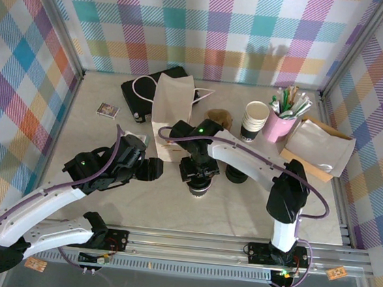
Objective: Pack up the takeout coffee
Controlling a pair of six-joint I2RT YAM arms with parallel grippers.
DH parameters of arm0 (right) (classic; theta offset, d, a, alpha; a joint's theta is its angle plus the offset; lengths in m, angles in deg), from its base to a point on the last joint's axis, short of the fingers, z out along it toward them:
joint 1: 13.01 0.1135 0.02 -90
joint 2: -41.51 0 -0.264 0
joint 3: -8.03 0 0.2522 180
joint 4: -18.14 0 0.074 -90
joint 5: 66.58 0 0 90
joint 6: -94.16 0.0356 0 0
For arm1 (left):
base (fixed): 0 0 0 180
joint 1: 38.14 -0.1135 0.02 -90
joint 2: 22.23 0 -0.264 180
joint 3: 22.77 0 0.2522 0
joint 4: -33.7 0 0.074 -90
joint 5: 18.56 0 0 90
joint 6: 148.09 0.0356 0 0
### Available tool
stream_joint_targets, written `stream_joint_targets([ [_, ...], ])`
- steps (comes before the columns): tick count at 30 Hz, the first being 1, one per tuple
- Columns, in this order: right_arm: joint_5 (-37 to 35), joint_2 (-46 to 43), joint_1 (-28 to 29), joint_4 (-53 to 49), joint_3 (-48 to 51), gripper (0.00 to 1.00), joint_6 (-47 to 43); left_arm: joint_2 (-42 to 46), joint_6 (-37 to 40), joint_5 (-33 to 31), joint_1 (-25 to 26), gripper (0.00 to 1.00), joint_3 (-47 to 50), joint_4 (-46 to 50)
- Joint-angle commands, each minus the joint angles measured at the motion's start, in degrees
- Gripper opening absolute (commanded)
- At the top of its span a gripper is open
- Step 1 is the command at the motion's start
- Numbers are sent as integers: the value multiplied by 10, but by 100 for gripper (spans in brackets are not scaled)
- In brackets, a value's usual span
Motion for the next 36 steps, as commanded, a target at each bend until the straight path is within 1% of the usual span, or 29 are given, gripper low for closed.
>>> stream_joint_targets([
  [1, -3, 5, 3, -15, 6, 70, 5, 3, 8, 9, -4, 70, 7, 9],
  [23, -13, 9, 3, -15, 17, 73, -2, -1, -4, 12, -4, 71, 9, 5],
  [34, -10, 10, 3, -9, 22, 78, -5, 0, -3, 8, -4, 71, 9, 6],
  [36, -11, 10, 3, -12, 21, 81, -5, -1, -3, 3, -4, 71, 8, 5],
])
